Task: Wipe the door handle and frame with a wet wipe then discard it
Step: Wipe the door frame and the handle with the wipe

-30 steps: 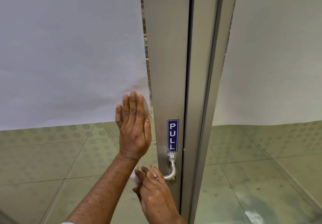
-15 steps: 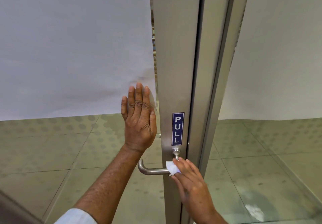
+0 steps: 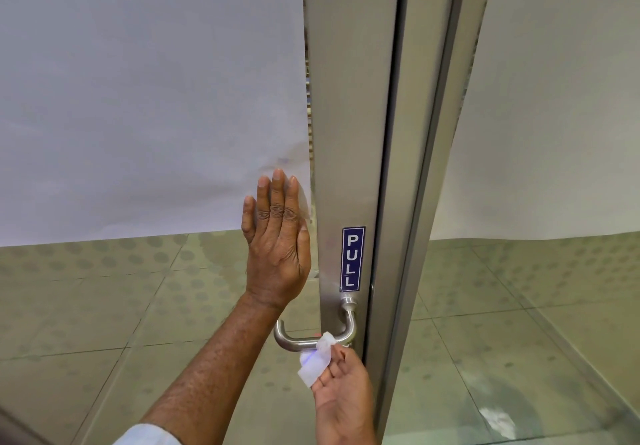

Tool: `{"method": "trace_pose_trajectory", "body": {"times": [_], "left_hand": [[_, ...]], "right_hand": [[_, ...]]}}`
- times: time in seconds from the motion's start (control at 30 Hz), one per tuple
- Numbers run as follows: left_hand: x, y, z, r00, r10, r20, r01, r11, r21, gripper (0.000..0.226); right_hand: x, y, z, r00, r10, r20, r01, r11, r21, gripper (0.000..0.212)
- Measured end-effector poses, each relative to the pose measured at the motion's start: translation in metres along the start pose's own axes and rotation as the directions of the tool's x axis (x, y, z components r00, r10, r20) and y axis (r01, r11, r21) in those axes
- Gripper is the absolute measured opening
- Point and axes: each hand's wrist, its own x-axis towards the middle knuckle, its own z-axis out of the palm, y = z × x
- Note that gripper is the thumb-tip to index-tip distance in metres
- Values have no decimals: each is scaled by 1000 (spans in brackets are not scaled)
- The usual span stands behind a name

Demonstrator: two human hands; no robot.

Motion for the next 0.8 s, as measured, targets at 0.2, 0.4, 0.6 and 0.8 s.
{"method": "trace_pose_trajectory", "body": {"times": [0.2, 0.4, 0.6, 0.8], "left_hand": [[-1, -2, -3, 1000, 8, 25, -8, 1000, -14, 67], [-2, -2, -9, 998, 5, 69, -2, 999, -44, 67], [-1, 2, -20, 990, -9, 138, 16, 999, -47, 65], [1, 0, -37, 978, 30, 206, -21, 999, -45, 68]], "right_hand": [[-5, 21, 18, 994, 70, 81, -75, 996, 56, 15], [-11, 26, 27, 982, 119, 146, -128, 990, 59, 17], [-15, 30, 41, 975, 206, 87, -211, 976, 53, 24], [-23, 13, 70, 968, 162, 192, -160, 987, -25, 16]]}}
